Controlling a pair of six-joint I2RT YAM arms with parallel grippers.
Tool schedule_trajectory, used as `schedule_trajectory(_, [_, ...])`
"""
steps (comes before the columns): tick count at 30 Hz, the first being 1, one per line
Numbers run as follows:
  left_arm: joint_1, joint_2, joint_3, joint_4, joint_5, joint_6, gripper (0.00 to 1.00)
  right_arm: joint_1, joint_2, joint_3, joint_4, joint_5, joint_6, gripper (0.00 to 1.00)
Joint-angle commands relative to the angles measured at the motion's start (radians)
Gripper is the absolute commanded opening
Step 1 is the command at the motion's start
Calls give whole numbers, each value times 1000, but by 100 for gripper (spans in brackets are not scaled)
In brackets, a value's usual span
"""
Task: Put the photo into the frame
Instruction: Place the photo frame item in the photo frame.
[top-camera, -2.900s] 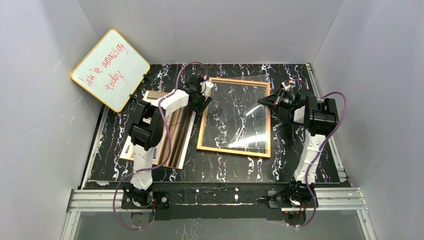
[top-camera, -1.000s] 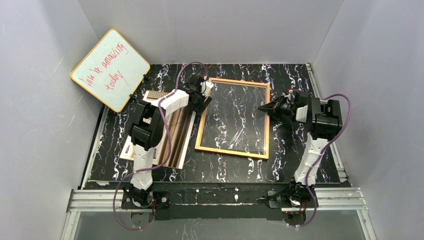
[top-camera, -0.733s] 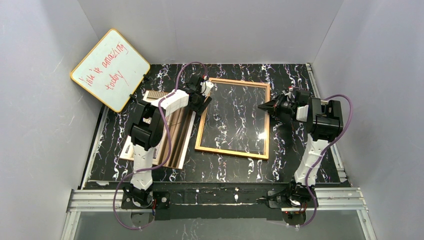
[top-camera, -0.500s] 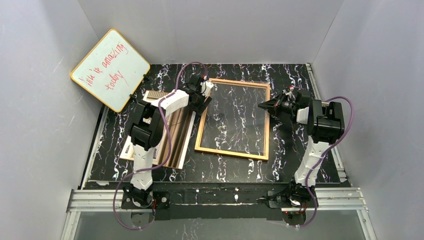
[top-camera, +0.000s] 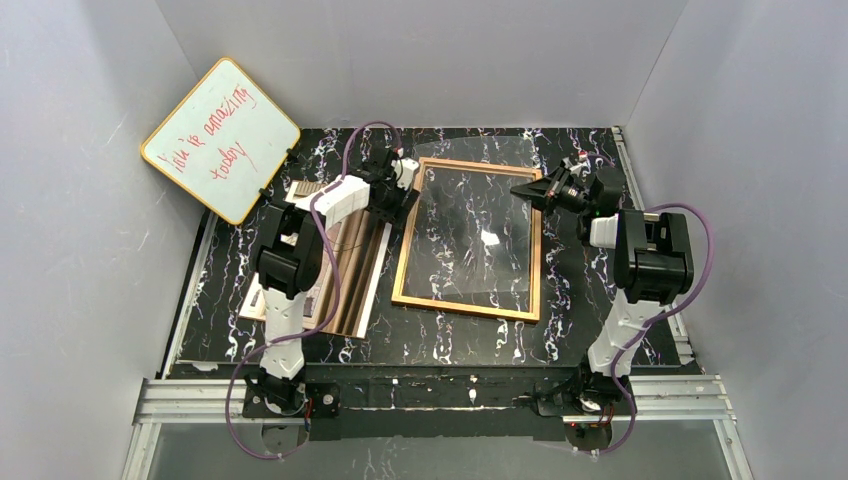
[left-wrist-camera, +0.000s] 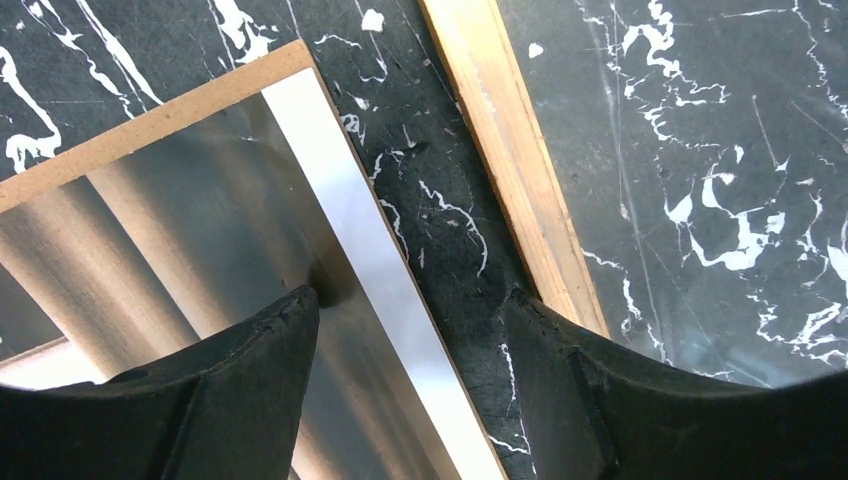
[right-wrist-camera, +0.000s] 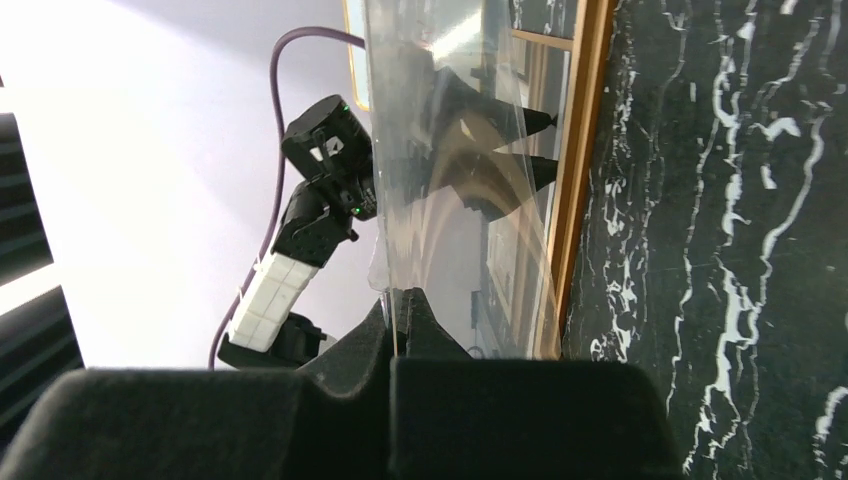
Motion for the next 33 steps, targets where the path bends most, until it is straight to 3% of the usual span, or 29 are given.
schedule_trajectory(1, [21,-41,20,-70,75,-38,66,11,-64,35,0,-2,6,1])
schedule_trajectory(10, [31,-45,-19,-59,73,-46,66,11,-58,29,163,36,185,1])
schedule_trajectory(16, [54,-44,-6,-60,88,-53,66,11,-97,41,25,25,72,1])
schedule_trajectory(33, [53,-38,-37,-45,82,-43,66,-11,-22,-2,-1,2,-68,1])
